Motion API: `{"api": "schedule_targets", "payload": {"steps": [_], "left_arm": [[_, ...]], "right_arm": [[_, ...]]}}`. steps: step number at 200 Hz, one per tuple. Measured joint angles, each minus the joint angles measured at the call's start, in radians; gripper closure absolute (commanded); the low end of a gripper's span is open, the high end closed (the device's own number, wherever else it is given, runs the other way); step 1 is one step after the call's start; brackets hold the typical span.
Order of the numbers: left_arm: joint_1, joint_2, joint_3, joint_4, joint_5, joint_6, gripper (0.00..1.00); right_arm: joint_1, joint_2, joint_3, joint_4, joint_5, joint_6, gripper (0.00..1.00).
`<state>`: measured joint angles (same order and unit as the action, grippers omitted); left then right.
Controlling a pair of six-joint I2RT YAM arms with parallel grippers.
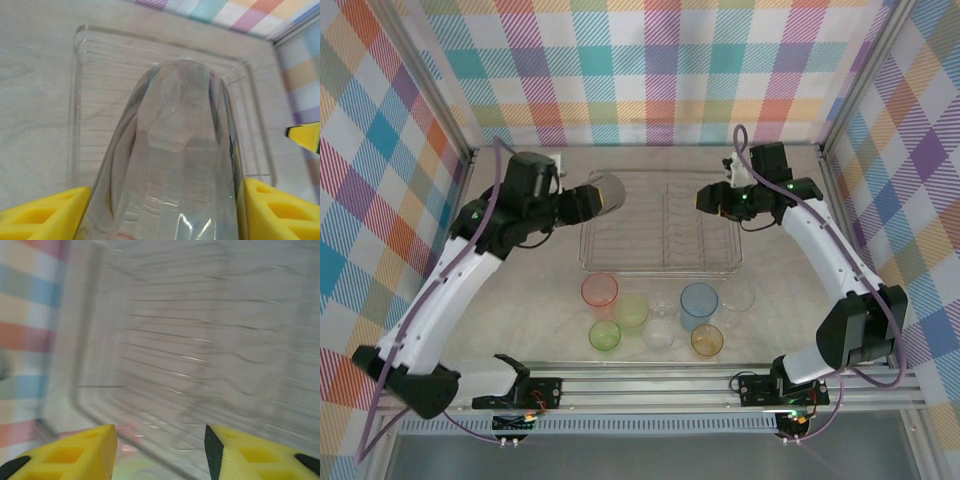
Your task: Load the cups into the dish rack
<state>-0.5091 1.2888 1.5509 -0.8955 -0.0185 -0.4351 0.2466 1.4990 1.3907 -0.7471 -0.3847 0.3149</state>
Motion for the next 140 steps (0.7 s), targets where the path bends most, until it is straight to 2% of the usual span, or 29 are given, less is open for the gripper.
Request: {"api": "schedule_targets", "payload": {"steps": [25, 64, 109, 140], "left_arm": [[0.0, 0.117, 0.077, -0.096, -0.028, 0.029, 1.0], [0.0, 0.266, 0.188, -0.195, -0.059, 0.065, 1.0], [0.0, 0.348, 0.229, -0.232, -0.075, 0.093, 1.0], [0.0, 0.393, 0.25, -0.231, -0.075, 0.119, 1.0]], "right_arm": [[-0.029, 0.053, -0.003, -0.086, 0.142, -0.041, 0.5], [-0.048, 0.106, -0.011, -0.141, 0.272, -0.074, 0.53], [-0.049, 0.108, -0.066, -0.158, 0.362, -0.095, 0.57], [-0.049, 0.111, -0.08, -0.159, 0.385, -0.108, 0.67]]}}
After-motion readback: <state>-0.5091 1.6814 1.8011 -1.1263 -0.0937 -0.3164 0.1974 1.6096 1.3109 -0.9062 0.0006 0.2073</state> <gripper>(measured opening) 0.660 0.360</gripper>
